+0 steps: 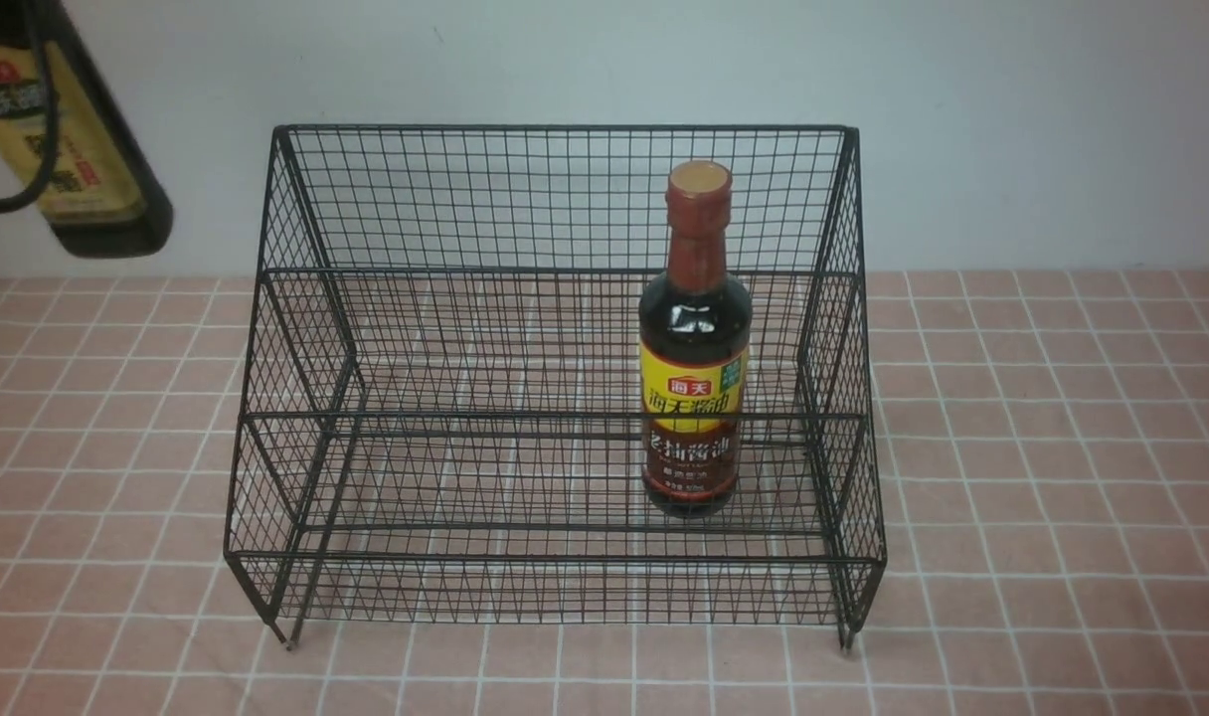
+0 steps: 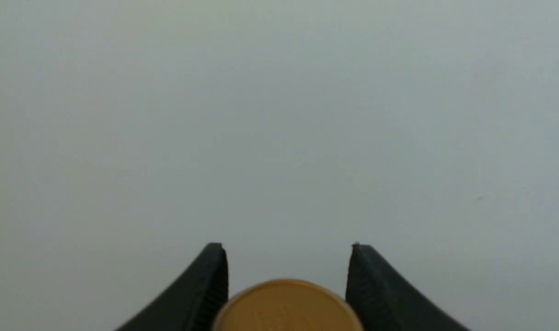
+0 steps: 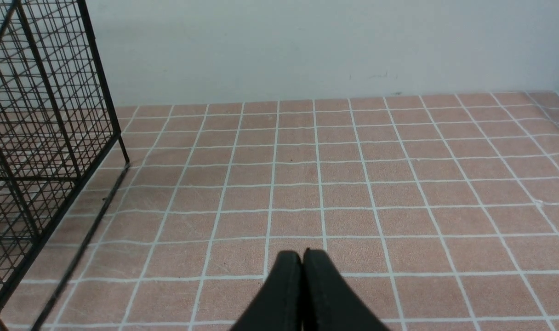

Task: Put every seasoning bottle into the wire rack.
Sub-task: Use the left arm to put the condiment bottle back on the shelf

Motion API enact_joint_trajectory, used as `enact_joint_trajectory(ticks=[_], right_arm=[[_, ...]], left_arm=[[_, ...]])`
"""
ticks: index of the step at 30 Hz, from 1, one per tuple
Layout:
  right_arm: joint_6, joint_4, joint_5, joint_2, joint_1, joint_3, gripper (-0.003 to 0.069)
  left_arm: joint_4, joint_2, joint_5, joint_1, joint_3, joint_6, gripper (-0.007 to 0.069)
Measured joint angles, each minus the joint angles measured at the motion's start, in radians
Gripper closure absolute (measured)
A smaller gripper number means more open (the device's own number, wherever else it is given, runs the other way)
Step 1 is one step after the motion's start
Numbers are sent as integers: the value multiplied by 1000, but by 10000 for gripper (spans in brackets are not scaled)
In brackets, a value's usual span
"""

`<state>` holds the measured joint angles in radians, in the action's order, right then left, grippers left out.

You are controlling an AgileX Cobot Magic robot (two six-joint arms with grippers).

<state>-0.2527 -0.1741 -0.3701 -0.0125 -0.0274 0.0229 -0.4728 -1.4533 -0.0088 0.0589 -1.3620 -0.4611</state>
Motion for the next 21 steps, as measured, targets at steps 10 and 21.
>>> enact_joint_trajectory(ticks=[10, 21], right_arm=[[0, 0, 0, 0, 0, 0, 673], [2, 0, 0, 0, 0, 0, 673]], left_arm=[[-160, 13, 218, -179, -170, -10, 321], [-168, 13, 225, -317, -208, -89, 321]])
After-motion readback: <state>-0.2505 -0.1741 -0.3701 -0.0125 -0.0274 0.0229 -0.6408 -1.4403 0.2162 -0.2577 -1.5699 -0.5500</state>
